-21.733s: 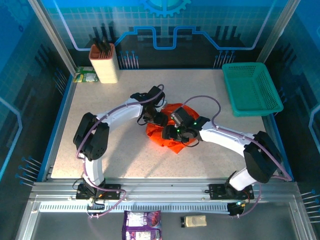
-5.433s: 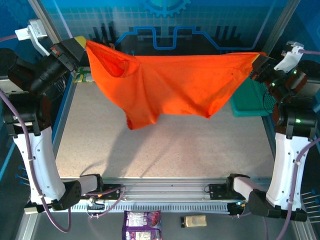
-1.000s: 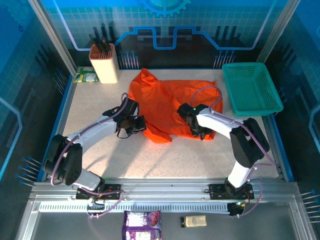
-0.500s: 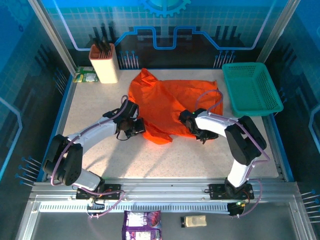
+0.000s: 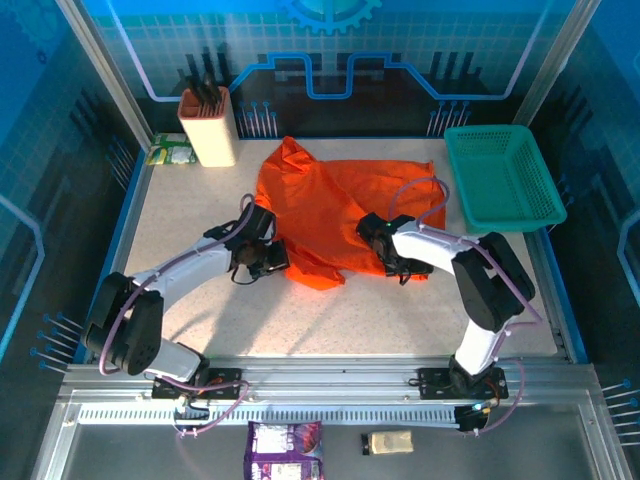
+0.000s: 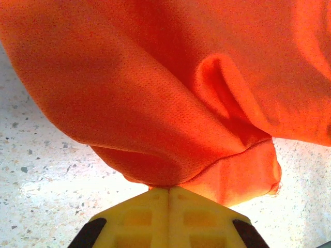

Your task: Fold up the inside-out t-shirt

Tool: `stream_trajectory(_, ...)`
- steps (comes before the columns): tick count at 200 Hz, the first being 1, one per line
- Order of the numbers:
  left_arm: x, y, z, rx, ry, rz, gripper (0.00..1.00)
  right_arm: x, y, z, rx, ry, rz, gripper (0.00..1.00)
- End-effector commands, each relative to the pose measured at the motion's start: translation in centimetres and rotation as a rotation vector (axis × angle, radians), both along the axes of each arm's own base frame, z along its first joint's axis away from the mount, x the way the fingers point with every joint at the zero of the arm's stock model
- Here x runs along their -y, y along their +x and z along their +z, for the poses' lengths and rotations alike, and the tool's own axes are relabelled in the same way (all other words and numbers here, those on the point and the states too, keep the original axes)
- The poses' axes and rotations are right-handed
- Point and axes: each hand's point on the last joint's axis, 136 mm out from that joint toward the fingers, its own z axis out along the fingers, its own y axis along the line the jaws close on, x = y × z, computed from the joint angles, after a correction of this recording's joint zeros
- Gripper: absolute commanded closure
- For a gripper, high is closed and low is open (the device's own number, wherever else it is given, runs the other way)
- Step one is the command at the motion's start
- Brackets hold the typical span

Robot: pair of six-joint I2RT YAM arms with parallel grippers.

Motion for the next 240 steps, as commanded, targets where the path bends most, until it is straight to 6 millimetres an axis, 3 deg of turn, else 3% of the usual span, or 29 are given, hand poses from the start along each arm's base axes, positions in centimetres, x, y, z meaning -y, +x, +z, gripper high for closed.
stream_trajectory(1,-0.4,-0.3,0.3,0.006,-0.018,0.015,1.00,0.8,0.3,-0.4,-0.001,-0.006,-0.049,0.33)
stream_trajectory(78,-1.3,-0.2,0.5,0.014,-0.022,0.030,1.00,5.4,-1.8,3.1,0.041,-0.011,-0.129,0.44)
stream_trajectory(102,-1.4,-0.1,0.4,0.014,-0.026,0.031,1.00,5.8,-1.9,3.8,0.050,0.012,-0.130,0.51)
stream_trajectory(156,-1.4,-0.1,0.3,0.008,-0.034,0.031,1.00,4.4,-2.1,1.7,0.005,0.175,-0.145,0.75)
stream_trajectory(182,-1.5,0.0,0.4,0.011,-0.031,0.034,1.00,4.1,-1.9,1.2,0.012,0.209,-0.158,0.78)
stream_trajectory(216,-2.2,1.0,2.5,0.059,-0.040,0.042,1.00,4.5,-1.2,2.4,0.059,0.251,-0.168,1.00)
stream_trajectory(240,-3.4,2.9,6.6,0.140,-0.084,0.069,1.00,5.2,0.3,5.2,0.139,0.321,-0.162,1.00)
